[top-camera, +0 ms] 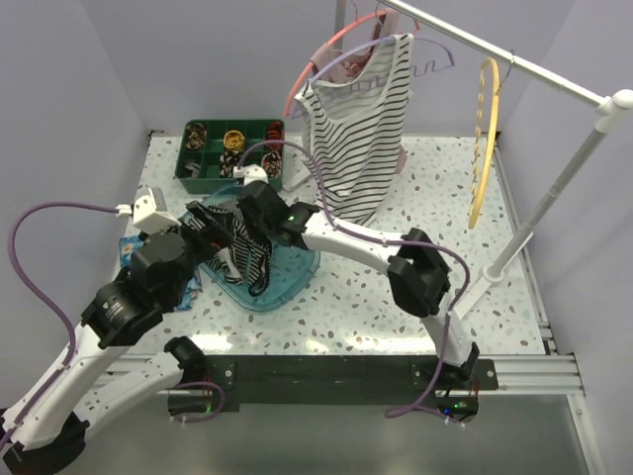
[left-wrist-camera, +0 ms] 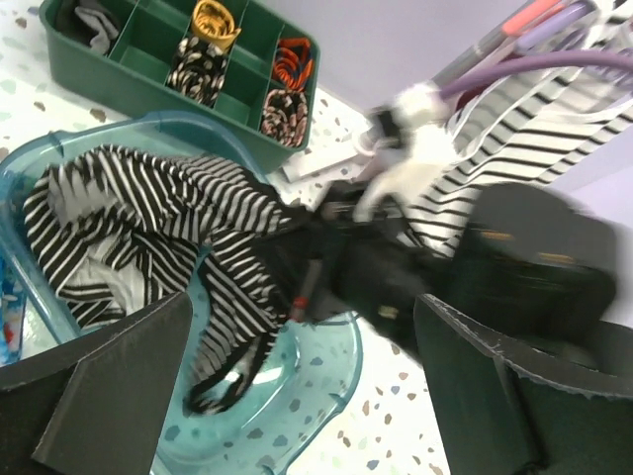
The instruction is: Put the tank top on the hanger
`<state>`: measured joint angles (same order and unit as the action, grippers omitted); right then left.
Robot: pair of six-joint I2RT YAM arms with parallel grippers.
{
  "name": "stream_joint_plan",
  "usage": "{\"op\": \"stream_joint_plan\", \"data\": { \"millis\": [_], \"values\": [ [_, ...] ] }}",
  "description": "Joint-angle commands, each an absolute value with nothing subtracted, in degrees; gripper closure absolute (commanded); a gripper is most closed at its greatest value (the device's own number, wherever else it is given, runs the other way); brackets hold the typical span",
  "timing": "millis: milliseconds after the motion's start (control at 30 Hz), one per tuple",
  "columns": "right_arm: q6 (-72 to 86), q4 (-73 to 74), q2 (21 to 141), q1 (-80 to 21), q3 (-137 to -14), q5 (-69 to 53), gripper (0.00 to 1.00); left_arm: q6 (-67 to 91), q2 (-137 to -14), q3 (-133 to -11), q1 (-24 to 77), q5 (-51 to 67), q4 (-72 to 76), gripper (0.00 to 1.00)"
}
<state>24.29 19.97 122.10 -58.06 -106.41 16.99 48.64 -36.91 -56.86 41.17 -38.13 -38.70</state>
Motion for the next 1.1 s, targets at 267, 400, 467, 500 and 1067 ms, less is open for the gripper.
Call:
{"op": "stream_joint_plan", "data": {
  "millis": [267,400,467,500,1067],
  "values": [
    [20.1,20.3,92.4,-58.2,-104.2,23.2,1.0,39.0,-35.6,-64.7,41.0,-41.7,-28.4,0.0],
    [19.8,22.1,87.0,-58.3,-104.0,23.6,1.0,37.1,-35.8,-64.2,41.0,-41.7,-26.6,0.0],
    [20.0,23.7,84.7,-58.3,-103.7,23.8,1.0,35.0,-37.0,-63.9,41.0,-39.2,-25.3,0.0],
    [20.2,24.6,84.3,-58.3,-103.9,23.8,1.0,34.2,-37.4,-63.8,41.0,-37.7,-24.7,0.0],
    [17.9,43.1,68.0,-58.9,-102.7,29.9,1.0,26.5,-44.0,-62.9,41.0,-22.6,-19.6,0.0]
  ]
}}
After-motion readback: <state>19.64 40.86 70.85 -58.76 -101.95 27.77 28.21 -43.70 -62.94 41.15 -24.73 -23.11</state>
